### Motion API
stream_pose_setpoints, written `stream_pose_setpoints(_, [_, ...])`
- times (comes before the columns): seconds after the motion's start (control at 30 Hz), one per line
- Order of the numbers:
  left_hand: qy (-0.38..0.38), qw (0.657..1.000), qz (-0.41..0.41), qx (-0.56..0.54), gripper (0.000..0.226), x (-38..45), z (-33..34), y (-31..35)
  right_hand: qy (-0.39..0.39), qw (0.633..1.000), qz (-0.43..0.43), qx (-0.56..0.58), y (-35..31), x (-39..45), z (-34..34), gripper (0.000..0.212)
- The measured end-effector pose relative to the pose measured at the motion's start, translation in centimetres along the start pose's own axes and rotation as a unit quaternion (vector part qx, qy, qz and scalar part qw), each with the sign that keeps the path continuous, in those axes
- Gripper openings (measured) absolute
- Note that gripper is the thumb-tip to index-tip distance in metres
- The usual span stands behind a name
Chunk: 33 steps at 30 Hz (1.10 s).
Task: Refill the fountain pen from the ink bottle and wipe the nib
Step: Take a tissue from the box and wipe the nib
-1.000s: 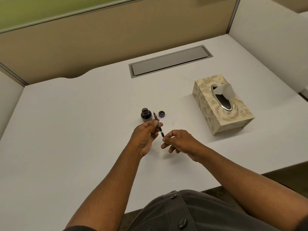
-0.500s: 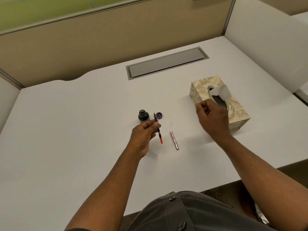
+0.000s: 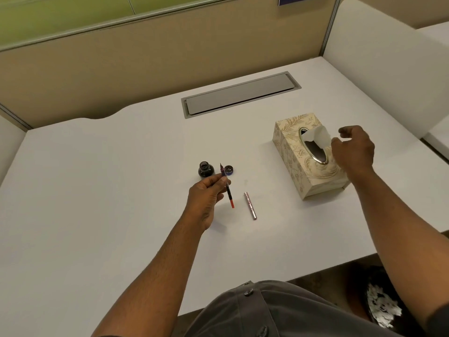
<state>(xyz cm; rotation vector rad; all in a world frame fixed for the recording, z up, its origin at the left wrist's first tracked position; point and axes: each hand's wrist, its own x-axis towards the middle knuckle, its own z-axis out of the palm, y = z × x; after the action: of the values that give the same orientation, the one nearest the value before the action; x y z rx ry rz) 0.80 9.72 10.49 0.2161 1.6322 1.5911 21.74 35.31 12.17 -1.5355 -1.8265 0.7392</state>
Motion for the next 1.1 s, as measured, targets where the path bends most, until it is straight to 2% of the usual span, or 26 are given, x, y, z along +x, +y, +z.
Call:
stream_pose_setpoints(0.13, [0.006, 1.000, -0.006, 0.001, 0.015, -0.1, 0.0, 0.0, -0.047, 0.998, -0.008, -0.028, 0.4, 0.6, 0.3, 0.044])
stream_pose_setpoints(0.37, [0.004, 1.000, -0.007, 0.005, 0.016, -0.4, 0.1, -0.1, -0.096, 0.984, -0.087, -0.120, -0.2, 1.2, 1.5, 0.062])
stream_pose_setpoints(0.43, [0.004, 1.000, -0.009, 0.005, 0.016, -0.6, 0.1, -0.1, -0.110, 0.973, -0.125, -0.158, -0.7, 1.3, 1.7, 0.058])
stream_pose_setpoints(0.5, [0.005, 1.000, -0.010, 0.006, 0.015, -0.7, 0.2, -0.1, -0.085, 0.972, -0.152, -0.159, -1.1, 1.5, 2.0, 0.042])
stream_pose_setpoints(0.57, [0.007, 1.000, -0.010, 0.007, 0.015, -0.8, 0.1, -0.2, -0.047, 0.977, -0.153, -0.142, -1.7, 1.6, 2.1, 0.032])
stream_pose_setpoints(0.7, [0.006, 1.000, -0.008, 0.009, 0.017, -0.9, -0.3, -0.2, -0.015, 0.987, -0.123, -0.103, -2.5, 1.7, 2.2, 0.029])
stream_pose_setpoints(0.93, [0.013, 1.000, -0.013, 0.012, 0.020, -1.0, -0.5, -0.3, 0.002, 0.996, -0.091, -0.017, -3.0, 1.1, 2.1, 0.034])
stream_pose_setpoints(1.1, [0.013, 1.000, -0.011, 0.008, 0.017, -1.1, -0.7, -0.3, -0.009, 0.998, -0.064, -0.013, -3.6, 1.1, 1.8, 0.030])
